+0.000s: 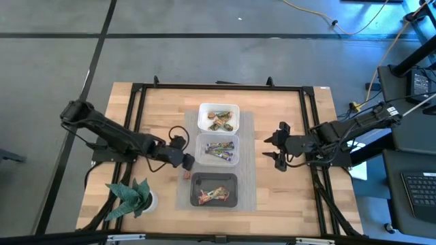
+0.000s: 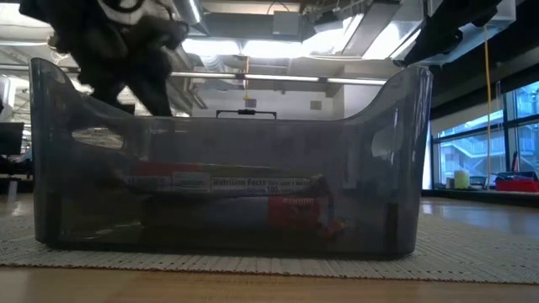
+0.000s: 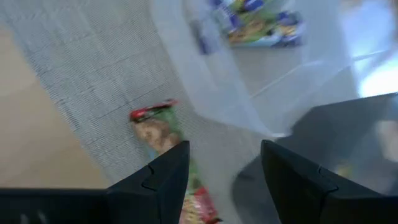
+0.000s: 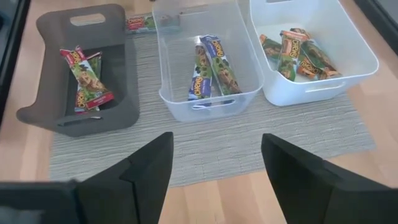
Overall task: Pick and place Granola Bars by type
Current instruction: Put the red granola bar into the black bin
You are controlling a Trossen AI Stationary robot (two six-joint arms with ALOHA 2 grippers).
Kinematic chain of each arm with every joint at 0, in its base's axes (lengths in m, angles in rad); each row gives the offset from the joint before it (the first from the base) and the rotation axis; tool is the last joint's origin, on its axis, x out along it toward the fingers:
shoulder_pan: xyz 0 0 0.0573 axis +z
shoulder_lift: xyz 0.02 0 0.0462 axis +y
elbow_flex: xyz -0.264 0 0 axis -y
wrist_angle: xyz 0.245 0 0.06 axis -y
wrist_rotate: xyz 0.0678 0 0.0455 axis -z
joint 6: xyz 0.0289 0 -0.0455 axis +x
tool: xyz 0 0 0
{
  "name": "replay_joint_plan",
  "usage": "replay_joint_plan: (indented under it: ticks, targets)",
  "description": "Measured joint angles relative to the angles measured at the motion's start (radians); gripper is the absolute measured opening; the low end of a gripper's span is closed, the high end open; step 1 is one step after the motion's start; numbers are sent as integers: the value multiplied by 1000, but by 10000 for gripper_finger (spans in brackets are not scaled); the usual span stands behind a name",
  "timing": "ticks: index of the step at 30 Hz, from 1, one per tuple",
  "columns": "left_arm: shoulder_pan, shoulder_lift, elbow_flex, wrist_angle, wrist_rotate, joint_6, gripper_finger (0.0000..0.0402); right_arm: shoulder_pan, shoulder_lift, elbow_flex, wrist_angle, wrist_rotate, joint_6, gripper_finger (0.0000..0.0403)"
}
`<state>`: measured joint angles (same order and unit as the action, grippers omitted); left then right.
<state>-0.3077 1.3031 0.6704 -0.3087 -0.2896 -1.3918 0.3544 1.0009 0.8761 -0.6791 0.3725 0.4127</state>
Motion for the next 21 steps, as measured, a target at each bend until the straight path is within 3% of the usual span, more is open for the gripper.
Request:
replay_joint_plan:
  ticks: [10, 21]
  targets:
    - [0, 135, 38, -2, 12, -11, 191, -55, 0, 0, 1, 0, 32, 246]
    - [0, 153, 56, -114, 5, -43, 191, -108, 0, 0, 1, -9, 30, 246]
